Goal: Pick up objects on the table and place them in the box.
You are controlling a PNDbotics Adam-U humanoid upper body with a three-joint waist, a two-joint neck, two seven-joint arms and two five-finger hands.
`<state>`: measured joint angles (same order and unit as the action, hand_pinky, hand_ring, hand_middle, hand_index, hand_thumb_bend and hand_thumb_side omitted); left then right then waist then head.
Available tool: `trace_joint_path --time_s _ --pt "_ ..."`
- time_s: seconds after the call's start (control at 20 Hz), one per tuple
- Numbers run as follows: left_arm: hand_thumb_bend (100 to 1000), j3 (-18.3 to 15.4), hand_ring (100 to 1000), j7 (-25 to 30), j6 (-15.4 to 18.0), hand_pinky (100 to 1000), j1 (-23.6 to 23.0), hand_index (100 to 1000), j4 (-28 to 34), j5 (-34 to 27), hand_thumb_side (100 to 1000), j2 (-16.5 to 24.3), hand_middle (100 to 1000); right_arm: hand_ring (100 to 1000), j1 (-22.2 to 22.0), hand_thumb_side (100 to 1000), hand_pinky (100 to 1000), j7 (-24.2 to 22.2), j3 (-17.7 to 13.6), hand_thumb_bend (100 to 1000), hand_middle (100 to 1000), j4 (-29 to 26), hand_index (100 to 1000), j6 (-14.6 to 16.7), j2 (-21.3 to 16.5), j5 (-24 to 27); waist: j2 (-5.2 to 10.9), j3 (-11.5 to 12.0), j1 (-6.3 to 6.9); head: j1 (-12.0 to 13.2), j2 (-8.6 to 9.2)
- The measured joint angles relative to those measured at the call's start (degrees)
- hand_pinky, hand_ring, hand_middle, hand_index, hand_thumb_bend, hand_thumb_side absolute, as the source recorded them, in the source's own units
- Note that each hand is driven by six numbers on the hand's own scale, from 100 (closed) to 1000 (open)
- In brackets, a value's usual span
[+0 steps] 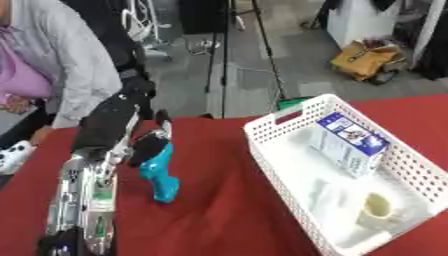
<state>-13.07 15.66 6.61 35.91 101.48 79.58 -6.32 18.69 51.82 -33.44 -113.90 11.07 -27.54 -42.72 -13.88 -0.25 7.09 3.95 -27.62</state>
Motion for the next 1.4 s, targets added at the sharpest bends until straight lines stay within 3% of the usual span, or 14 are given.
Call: trace_joint_path --time_s 0.15,0.25,0.3,0.35,0.4,0.45,0.5,0.65,0.75,1.4 --pt "100 -0.6 814 -6.5 2.8 764 -0.9 1000 -1.9 -1.3 446 0.3 888 546 0.0 509 692 0.0 0.0 100 425 0.0 442 -0.1 0.0 0.0 0.01 0.4 0.02 -0.1 -0.02" --pt "100 -0.7 816 -8.3 4.0 773 -1.1 1000 -3.3 -0.1 423 0.3 905 545 0.0 511 693 0.0 0.0 100 425 0.0 440 -0.1 0.0 0.0 0.01 0.4 0.02 -0.1 -0.02" --pt "100 -0.7 831 -8.4 4.5 744 -1.1 1000 -4.0 1.0 456 0.3 929 545 0.0 509 693 0.0 0.0 100 424 0.0 439 -0.1 0.0 0.0 0.01 0.4 0.02 -0.2 -0.02" --pt "100 -0.7 835 -8.1 5.1 716 -1.1 1000 -4.6 2.2 468 0.4 937 545 0.0 509 693 0.0 0.0 100 424 0.0 439 -0.1 0.0 0.0 0.01 0.4 0.02 -0.2 -0.02" --pt "100 -0.7 811 -7.5 5.7 572 -1.1 1000 -5.1 3.2 460 0.4 951 545 0.0 509 693 0.0 0.0 100 423 0.0 437 -0.1 0.0 0.0 0.01 0.4 0.02 -0.2 -0.02" --pt "100 -0.7 811 -6.7 6.3 572 -1.1 1000 -5.5 4.2 460 0.4 951 545 0.0 509 693 0.0 0.0 100 423 0.0 437 -0.1 0.0 0.0 0.01 0.4 0.02 -0.2 -0.02" --pt "100 -0.8 836 -5.9 6.7 631 -1.1 1000 -5.8 5.1 477 0.4 962 545 0.0 510 693 0.0 0.0 100 422 0.0 437 -0.1 0.0 0.0 0.01 0.4 0.02 -0.2 -0.02" --pt "100 -1.0 831 -3.1 7.2 619 -1.1 1000 -6.3 7.4 485 0.4 964 544 0.0 508 693 0.0 0.0 100 422 0.0 436 -0.2 0.0 0.0 0.02 0.4 0.01 -0.2 -0.02" --pt "100 -1.1 749 -1.1 7.1 468 -1.0 1000 -6.5 8.5 499 0.4 960 545 0.0 507 693 -0.1 0.0 100 421 0.0 435 -0.2 0.0 0.0 0.02 0.5 0.01 -0.2 -0.02" --pt "100 -1.6 767 8.1 7.4 489 1.4 1000 -9.6 12.2 476 1.1 971 544 0.0 504 693 -0.1 0.0 100 419 0.0 431 -0.2 0.0 0.0 0.02 0.3 -0.03 -0.1 -0.03"
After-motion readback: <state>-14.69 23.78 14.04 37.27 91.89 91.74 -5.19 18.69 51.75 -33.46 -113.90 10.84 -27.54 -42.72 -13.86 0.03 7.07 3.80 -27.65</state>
